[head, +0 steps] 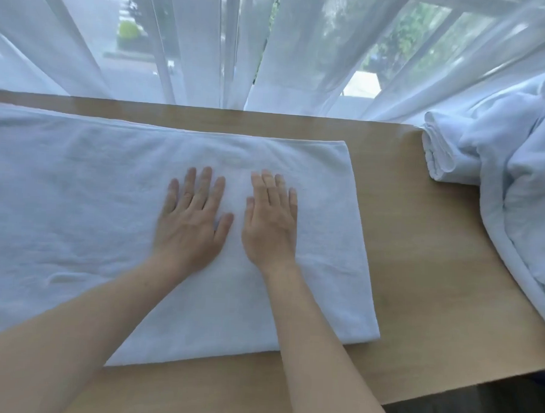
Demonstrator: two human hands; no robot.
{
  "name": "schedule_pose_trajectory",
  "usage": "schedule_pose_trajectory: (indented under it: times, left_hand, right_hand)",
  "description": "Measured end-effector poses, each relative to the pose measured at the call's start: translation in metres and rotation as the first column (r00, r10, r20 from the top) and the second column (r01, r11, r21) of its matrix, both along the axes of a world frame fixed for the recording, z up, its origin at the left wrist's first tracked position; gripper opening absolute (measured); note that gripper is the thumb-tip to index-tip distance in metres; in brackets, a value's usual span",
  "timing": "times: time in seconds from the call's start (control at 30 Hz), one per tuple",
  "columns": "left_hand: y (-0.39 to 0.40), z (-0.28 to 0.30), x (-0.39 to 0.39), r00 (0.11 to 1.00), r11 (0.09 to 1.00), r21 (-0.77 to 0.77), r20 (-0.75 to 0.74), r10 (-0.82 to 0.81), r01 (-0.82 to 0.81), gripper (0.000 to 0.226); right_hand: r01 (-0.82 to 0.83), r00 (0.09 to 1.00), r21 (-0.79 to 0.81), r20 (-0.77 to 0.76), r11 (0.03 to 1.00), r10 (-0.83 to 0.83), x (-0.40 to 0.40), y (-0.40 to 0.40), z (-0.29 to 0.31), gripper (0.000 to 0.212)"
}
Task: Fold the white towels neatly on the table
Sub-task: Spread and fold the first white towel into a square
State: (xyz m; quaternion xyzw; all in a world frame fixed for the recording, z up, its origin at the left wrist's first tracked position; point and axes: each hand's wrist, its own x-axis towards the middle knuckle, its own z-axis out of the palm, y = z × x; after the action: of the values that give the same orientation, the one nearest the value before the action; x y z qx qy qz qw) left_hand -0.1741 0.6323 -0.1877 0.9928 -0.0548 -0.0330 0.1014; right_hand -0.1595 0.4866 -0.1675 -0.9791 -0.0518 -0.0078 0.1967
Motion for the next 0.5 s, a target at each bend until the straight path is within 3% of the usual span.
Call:
schedule_pose_trajectory:
  times: [0.1, 0.17, 0.37, 0.5]
  left_hand:
    - [0.001, -0.005, 0.002, 0.999, 0.999, 0.036, -0.032, 0.037, -0.036, 0.072]
    - [0.000, -0.007, 0.003, 0.999, 0.999, 0.042, -0.024, 0.031, -0.030, 0.069]
    - [-0.001, -0.008, 0.001, 1.000, 0.999, 0.041, 0.000, 0.030, -0.030, 0.067]
    - [-0.003, -0.008, 0.003, 0.999, 0.997, 0.072, 0.005, 0.032, -0.032, 0.067]
  right_hand:
    - [-0.146, 0.987, -0.093, -0.085, 0.985, 0.139, 0.025, 0.005, -0.013, 0.052]
    - [-0.162, 0.982, -0.128, -0.119, 0.979, 0.147, 0.043, -0.009, -0.020, 0.053]
    - [0.120, 0.965, -0.236, -0.202, 0.964, -0.170, 0.104, -0.098, -0.022, 0.053]
    - [0.170, 0.953, -0.265, -0.201, 0.949, -0.226, 0.112, -0.113, -0.015, 0.054]
